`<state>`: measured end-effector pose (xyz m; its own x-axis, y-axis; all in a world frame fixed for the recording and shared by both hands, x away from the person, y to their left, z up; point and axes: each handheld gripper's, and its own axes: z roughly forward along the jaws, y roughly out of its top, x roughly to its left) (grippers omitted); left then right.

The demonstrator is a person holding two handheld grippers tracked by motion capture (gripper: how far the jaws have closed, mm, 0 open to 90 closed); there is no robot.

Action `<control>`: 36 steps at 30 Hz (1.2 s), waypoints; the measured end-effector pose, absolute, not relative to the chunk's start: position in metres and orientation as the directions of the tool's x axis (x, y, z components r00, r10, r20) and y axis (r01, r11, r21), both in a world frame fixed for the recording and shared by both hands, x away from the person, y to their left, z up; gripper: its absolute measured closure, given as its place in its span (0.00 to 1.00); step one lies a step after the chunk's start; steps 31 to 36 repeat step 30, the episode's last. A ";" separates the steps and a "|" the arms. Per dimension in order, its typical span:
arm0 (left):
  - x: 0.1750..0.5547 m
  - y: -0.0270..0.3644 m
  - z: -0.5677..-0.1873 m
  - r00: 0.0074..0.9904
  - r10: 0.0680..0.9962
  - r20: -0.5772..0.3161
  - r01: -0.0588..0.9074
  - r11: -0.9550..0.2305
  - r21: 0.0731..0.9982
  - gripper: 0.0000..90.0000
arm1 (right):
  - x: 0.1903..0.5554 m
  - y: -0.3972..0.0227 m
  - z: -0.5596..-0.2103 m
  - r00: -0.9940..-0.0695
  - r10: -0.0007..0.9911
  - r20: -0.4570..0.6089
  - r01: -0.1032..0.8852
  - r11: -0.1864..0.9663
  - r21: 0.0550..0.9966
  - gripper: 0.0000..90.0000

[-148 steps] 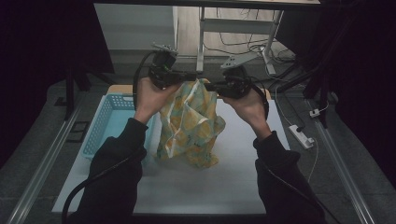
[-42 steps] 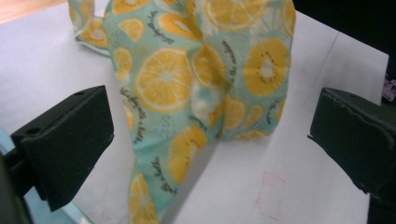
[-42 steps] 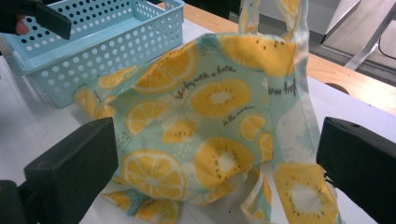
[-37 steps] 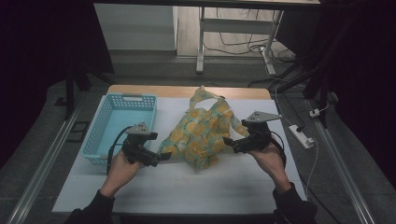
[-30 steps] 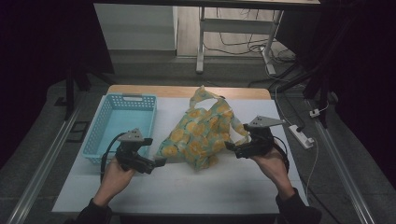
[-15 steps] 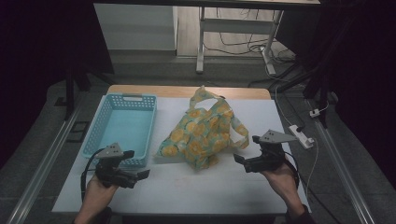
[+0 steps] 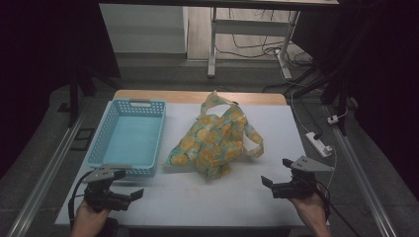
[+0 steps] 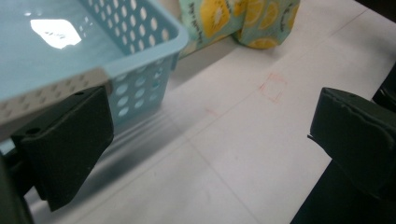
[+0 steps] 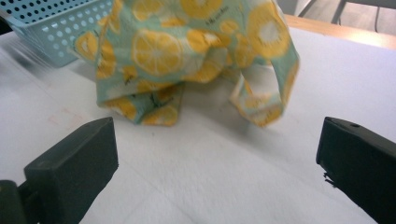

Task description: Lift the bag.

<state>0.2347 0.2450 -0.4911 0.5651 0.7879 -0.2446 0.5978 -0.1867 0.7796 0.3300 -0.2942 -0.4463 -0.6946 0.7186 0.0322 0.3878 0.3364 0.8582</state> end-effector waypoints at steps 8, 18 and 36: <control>0.223 0.254 -0.500 0.522 0.828 -0.207 0.611 -0.193 0.768 0.00 | 0.314 -0.317 -0.460 -0.653 0.757 0.030 0.418 0.327 0.847 0.00; 0.216 0.261 -0.514 0.473 0.865 -0.169 0.659 -0.220 0.720 0.00 | 0.301 -0.333 -0.486 -0.613 0.789 0.040 0.503 0.351 0.790 0.00; 0.218 0.267 -0.521 0.449 0.868 -0.212 0.709 -0.202 0.676 0.00 | 0.295 -0.339 -0.502 -0.603 0.795 0.059 0.577 0.385 0.720 0.00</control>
